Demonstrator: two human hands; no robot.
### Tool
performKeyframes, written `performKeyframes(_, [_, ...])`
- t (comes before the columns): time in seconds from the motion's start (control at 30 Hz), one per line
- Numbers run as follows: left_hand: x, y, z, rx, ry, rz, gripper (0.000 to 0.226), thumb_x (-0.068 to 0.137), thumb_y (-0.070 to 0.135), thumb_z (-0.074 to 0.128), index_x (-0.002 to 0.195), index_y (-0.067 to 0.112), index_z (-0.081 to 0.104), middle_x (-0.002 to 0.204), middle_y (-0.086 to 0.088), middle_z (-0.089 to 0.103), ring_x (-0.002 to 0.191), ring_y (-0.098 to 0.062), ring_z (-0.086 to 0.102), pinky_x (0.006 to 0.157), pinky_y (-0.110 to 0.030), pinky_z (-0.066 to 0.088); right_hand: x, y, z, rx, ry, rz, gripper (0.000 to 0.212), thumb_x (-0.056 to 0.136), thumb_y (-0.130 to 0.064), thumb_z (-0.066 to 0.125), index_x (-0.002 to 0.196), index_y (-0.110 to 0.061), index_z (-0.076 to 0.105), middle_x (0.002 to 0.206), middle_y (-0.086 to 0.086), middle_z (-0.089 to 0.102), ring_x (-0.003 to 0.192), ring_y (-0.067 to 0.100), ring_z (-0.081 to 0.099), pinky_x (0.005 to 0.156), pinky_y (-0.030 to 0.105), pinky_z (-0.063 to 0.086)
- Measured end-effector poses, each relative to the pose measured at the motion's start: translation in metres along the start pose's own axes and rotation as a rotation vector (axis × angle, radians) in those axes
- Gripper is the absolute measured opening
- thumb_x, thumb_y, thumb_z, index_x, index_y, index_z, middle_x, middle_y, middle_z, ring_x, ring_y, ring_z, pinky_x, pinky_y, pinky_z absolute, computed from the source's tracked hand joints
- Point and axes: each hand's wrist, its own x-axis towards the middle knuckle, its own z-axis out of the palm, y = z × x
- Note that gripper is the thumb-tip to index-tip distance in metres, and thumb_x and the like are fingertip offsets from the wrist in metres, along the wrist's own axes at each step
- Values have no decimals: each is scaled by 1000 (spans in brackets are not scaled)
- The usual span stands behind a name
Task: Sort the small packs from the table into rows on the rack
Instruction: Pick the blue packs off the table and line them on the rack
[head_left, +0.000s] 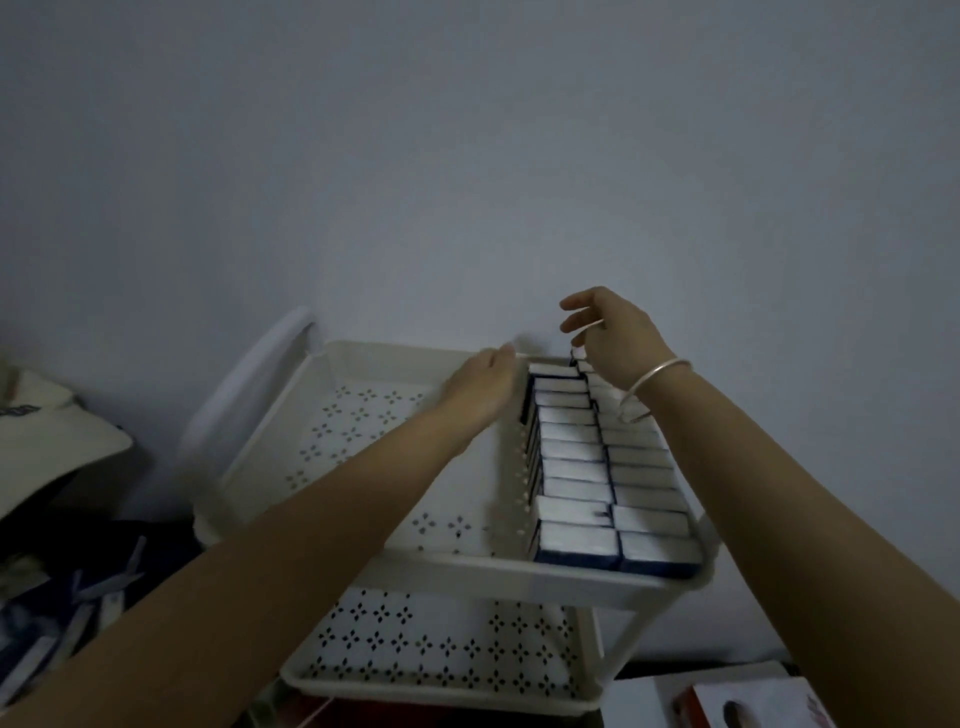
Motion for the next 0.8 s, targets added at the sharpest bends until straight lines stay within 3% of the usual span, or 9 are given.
performKeyframes(0.1, [-38,11,-41,-77,62,81,31,100,30,38,109,15,64,113,-3,67,105,-22,63,89,-37,53,-34,-35,8,-61,59,-146,40,82,4,38,105,-19,62,93,-2,69,84,19,64,73,30,52])
performKeyframes(0.17, [-76,11,-76,-60,73,110,28,99,25,41,100,16,67,94,3,72,82,-14,67,67,-27,53,-67,-66,23,35,27,-192,23,90,-9,45,99,-19,64,83,-5,70,73,14,64,66,24,49])
performKeyframes(0.27, [-136,-13,-127,4,115,130,29,100,25,43,93,16,69,79,6,72,55,-7,58,48,-19,44,-127,-110,48,366,-188,-99,27,98,-28,42,96,-11,63,74,2,68,58,16,60,49,24,42])
performKeyframes(0.33, [-171,-40,-154,-24,154,99,29,100,22,44,89,13,68,73,3,69,48,-8,52,42,-20,39,-160,-127,68,381,-374,-74,32,99,-30,41,93,-8,63,73,7,66,55,19,58,44,26,41])
performKeyframes(0.53, [-244,-145,-212,-14,327,-105,29,100,10,44,82,12,66,69,-3,67,44,-8,49,39,-20,37,-215,-111,182,164,-732,-19,30,98,-25,43,79,-12,62,66,5,66,53,18,62,43,21,46])
performKeyframes(0.6, [-258,-183,-229,39,384,-214,29,101,9,43,85,12,67,75,-6,68,52,-13,53,45,-22,41,-226,-90,233,19,-771,-27,25,96,-24,43,90,-13,65,82,7,70,71,22,68,60,30,54])
performKeyframes(0.67, [-269,-216,-240,76,421,-295,27,101,8,43,90,10,67,81,-9,69,62,-19,58,52,-22,45,-234,-67,277,-158,-783,-53,24,94,-23,45,108,-14,62,107,11,68,96,28,65,83,33,52])
performKeyframes(0.73, [-278,-244,-247,104,439,-352,23,101,7,43,95,7,66,86,-9,68,73,-25,62,58,-25,47,-244,-50,314,-258,-800,-93,31,94,-20,46,123,-14,54,122,11,60,108,29,59,86,25,43])
performKeyframes(0.8, [-282,-269,-251,172,423,-396,20,100,9,45,97,11,65,90,-5,69,78,-24,63,66,-34,52,-252,-39,344,-353,-790,-168,44,92,-17,48,136,-12,43,135,12,48,122,30,49,94,27,40])
